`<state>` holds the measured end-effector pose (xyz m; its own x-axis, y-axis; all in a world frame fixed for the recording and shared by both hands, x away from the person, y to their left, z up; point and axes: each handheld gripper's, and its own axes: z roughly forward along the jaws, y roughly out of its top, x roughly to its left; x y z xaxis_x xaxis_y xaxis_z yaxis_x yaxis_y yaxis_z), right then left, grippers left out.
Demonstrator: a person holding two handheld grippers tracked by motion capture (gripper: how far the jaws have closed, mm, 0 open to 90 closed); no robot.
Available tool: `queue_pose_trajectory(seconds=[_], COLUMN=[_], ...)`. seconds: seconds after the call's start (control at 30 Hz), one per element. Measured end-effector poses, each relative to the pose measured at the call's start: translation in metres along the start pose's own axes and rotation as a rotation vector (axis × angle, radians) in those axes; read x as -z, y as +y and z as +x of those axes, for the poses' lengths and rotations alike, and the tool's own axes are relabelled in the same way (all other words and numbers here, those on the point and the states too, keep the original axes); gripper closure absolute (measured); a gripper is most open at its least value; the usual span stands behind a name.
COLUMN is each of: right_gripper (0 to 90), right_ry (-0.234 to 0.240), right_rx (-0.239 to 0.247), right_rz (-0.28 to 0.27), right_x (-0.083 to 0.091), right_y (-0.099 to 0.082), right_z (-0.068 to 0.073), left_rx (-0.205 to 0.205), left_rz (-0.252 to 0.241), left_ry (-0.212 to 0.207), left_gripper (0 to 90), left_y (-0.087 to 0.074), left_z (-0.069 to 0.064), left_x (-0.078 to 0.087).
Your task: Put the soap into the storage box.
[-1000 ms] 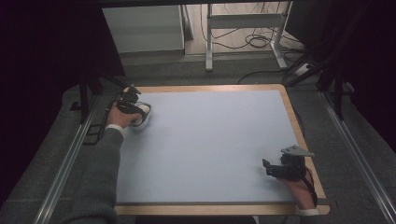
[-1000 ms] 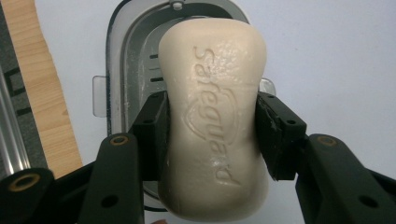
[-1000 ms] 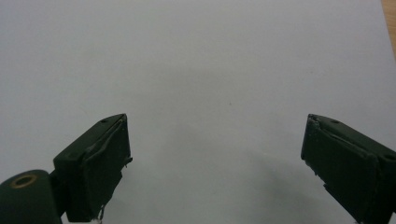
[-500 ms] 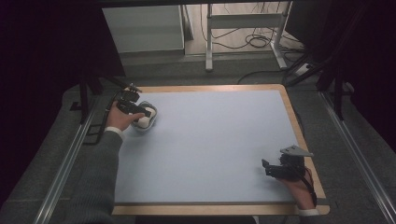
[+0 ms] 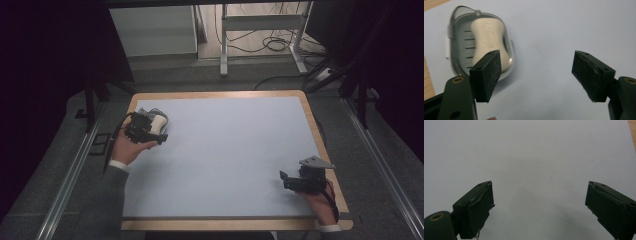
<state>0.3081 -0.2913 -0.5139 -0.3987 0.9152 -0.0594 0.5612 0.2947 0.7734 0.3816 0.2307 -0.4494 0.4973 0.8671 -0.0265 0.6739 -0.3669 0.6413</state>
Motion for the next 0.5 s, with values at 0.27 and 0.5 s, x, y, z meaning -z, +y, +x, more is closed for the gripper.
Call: queue_pose_trajectory(seconds=[0.27,0.5], right_gripper=[8.6,8.7], right_ry=[-0.007,-0.015], right_rx=[0.008,0.008], right_rz=[-0.014,-0.023], right_x=[0.002,0.003], right_y=[0.001,0.001], right_z=[0.004,0.004], left_rx=[-0.042,-0.015], left_rz=[-0.034,-0.025], left_ry=[-0.028,-0.033], left_gripper=[24.2,24.9], left_y=[-0.045,-0.08], left_z=[-0.035,-0.047], left_x=[0.006,0.0])
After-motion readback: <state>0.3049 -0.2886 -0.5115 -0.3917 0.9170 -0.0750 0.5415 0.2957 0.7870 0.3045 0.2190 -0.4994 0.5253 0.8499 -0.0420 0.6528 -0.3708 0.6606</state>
